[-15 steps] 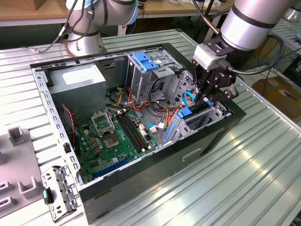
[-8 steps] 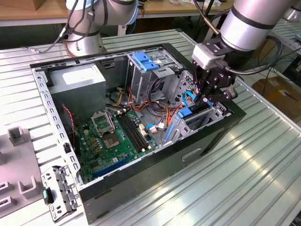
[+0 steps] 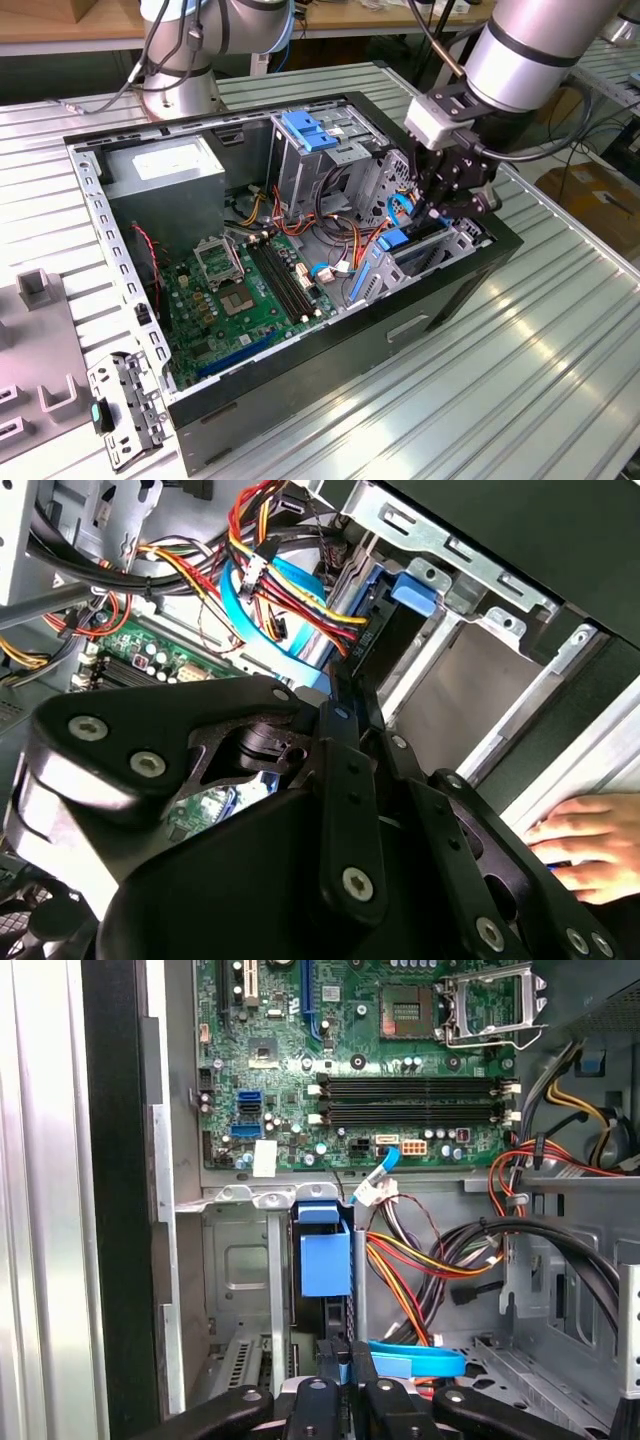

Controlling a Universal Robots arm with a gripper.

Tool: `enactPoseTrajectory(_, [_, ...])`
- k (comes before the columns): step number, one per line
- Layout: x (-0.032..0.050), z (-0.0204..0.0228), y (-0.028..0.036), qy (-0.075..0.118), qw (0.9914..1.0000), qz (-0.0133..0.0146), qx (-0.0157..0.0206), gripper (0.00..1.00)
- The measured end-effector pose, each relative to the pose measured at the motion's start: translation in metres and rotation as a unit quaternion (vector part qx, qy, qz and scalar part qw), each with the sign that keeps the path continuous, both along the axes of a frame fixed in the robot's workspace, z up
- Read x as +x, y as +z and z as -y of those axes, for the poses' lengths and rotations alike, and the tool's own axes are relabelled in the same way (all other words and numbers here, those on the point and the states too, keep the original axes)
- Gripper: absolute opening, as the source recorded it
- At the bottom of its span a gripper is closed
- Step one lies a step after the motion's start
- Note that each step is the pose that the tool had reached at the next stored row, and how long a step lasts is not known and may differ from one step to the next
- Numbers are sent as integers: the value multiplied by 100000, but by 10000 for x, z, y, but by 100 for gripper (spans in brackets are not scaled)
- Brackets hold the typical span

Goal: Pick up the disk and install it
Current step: 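Insert the second disk wire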

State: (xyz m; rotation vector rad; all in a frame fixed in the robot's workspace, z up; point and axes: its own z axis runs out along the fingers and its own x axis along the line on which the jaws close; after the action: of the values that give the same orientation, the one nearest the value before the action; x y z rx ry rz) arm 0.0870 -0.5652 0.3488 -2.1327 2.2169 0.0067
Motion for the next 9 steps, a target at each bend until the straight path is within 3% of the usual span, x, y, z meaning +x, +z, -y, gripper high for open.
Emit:
enactPoseTrajectory(5, [2, -20, -8, 8, 100000, 22, 8, 16])
enactPoseTrajectory(9, [2, -24, -8, 5, 100000, 264, 4, 16])
